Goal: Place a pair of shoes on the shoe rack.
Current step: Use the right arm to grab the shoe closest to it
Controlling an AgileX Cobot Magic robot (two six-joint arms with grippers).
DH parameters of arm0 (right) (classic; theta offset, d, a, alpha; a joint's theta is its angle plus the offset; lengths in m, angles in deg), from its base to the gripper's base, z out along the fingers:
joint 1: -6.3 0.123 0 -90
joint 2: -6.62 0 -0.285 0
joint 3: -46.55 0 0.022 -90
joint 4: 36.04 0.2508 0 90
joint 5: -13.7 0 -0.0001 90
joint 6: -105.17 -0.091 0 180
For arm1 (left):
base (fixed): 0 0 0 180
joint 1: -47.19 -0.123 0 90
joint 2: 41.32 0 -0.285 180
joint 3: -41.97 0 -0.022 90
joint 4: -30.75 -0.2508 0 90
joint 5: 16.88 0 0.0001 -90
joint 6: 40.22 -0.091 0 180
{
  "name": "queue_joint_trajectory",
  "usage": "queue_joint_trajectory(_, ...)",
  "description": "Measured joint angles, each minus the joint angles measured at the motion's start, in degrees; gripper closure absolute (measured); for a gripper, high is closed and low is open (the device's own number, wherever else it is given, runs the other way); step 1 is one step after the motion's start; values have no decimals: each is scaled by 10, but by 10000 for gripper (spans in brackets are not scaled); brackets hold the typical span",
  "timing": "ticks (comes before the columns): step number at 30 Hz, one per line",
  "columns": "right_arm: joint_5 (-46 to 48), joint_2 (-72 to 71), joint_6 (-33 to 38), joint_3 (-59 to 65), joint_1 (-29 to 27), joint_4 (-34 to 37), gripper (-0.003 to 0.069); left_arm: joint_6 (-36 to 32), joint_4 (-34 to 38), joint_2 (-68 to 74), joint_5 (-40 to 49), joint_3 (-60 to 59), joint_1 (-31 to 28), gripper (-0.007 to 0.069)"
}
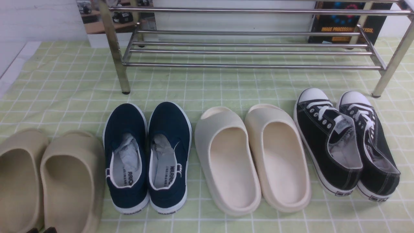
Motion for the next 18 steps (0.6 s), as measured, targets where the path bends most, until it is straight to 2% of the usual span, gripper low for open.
queue_joint_trajectory(18, -12, 0, 0, 2, 0, 6, 600, 0, 0, 0, 0, 0, 0, 386)
